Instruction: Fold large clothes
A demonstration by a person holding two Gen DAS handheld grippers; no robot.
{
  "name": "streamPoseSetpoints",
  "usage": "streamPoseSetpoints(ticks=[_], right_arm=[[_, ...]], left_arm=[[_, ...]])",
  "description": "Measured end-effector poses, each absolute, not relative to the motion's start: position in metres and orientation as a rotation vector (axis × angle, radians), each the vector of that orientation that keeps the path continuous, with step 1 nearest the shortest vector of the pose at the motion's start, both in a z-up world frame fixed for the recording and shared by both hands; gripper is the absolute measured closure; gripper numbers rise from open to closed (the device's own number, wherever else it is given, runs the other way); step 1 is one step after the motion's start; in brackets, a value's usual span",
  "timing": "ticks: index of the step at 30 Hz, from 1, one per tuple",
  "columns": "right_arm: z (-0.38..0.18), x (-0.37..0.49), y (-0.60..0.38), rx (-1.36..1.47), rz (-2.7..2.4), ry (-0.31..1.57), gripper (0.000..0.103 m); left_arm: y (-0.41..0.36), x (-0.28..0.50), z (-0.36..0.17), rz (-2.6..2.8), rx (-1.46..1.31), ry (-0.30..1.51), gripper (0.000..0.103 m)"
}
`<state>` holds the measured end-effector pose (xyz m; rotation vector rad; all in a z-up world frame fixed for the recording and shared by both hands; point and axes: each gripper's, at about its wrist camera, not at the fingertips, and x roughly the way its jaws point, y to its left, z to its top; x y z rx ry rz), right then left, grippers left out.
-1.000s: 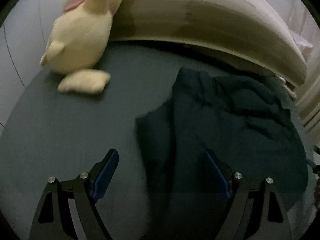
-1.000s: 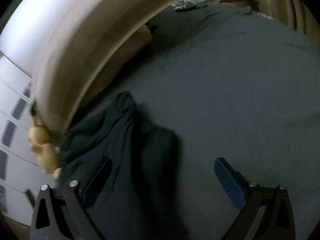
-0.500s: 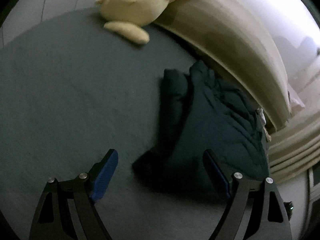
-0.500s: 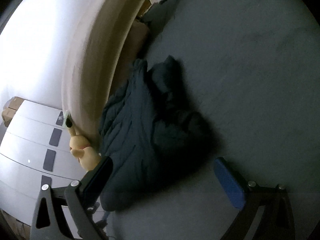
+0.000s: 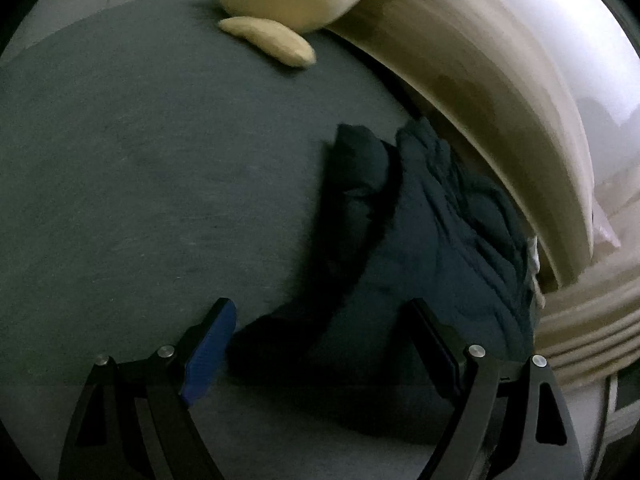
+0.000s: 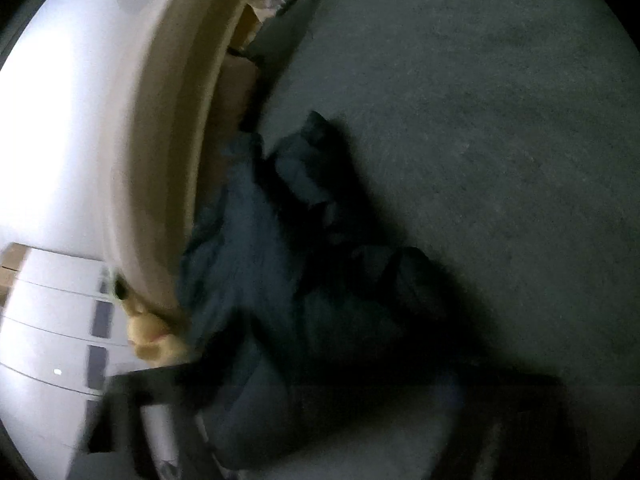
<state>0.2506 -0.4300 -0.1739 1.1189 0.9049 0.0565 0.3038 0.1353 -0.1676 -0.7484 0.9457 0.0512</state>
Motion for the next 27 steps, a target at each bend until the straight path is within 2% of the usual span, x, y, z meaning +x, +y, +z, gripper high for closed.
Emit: streamPoseSetpoints(ticks=[1, 2, 3, 4, 6, 7, 10, 13, 14, 15, 16, 18, 20, 21, 22, 25, 27], right_arm=[[-0.175, 0.255, -0.426, 1.101, 0.055, 0.921, 0.047], [-0.170, 0.256, -0.421, 1.066, 0.059, 0.925, 0.056], [-0.164, 0.258, -0.416, 1.010, 0.056, 0.931, 0.063], [-0.155, 0.260, -0.410, 0.950, 0.054, 0.936, 0.066], [-0.135, 0.264, -0.399, 0.850, 0.052, 0.934, 0.077], [-0.125, 0.265, -0.396, 0.819, 0.059, 0.926, 0.079], [-0.099, 0.264, -0.385, 0.714, 0.082, 0.902, 0.081], [-0.114, 0.264, -0.385, 0.664, 0.073, 0.961, 0.080], [-0.131, 0.266, -0.390, 0.701, 0.069, 1.003, 0.069], [-0.146, 0.267, -0.396, 0.765, 0.063, 1.021, 0.049], [-0.158, 0.265, -0.403, 0.833, 0.059, 1.020, 0.037], [-0.167, 0.257, -0.417, 0.937, 0.097, 0.975, 0.031], [-0.163, 0.255, -0.424, 0.927, 0.113, 0.957, 0.029], [-0.158, 0.254, -0.428, 0.901, 0.108, 0.947, 0.029], [-0.151, 0.251, -0.435, 0.879, 0.102, 0.930, 0.029], [-0.130, 0.249, -0.450, 0.823, 0.053, 0.862, 0.029], [-0.120, 0.258, -0.455, 0.795, 0.044, 0.846, 0.029]], left_arm=[[0.131, 0.306, -0.167, 0.036, -0.730, 0.945, 0.044], [0.126, 0.309, -0.165, 0.033, -0.695, 0.954, 0.049], [0.123, 0.310, -0.162, 0.041, -0.660, 0.954, 0.065], [0.120, 0.312, -0.158, 0.040, -0.626, 0.959, 0.082], [0.119, 0.311, -0.148, 0.043, -0.607, 0.956, 0.094], [0.119, 0.309, -0.143, 0.044, -0.605, 0.940, 0.096], [0.114, 0.287, -0.131, 0.051, -0.583, 0.892, 0.097], [0.109, 0.280, -0.146, 0.064, -0.564, 0.925, 0.095], [0.110, 0.279, -0.153, 0.069, -0.565, 0.931, 0.094], [0.109, 0.282, -0.160, 0.060, -0.568, 0.925, 0.092], [0.110, 0.283, -0.164, 0.054, -0.561, 0.923, 0.089], [0.115, 0.285, -0.162, 0.035, -0.572, 0.923, 0.086], [0.123, 0.283, -0.156, 0.042, -0.580, 0.931, 0.068], [0.128, 0.282, -0.151, 0.051, -0.579, 0.915, 0.055], [0.131, 0.281, -0.147, 0.060, -0.570, 0.893, 0.046], [0.146, 0.289, -0.126, 0.095, -0.531, 0.812, 0.036], [0.147, 0.303, -0.125, 0.067, -0.522, 0.820, 0.036]])
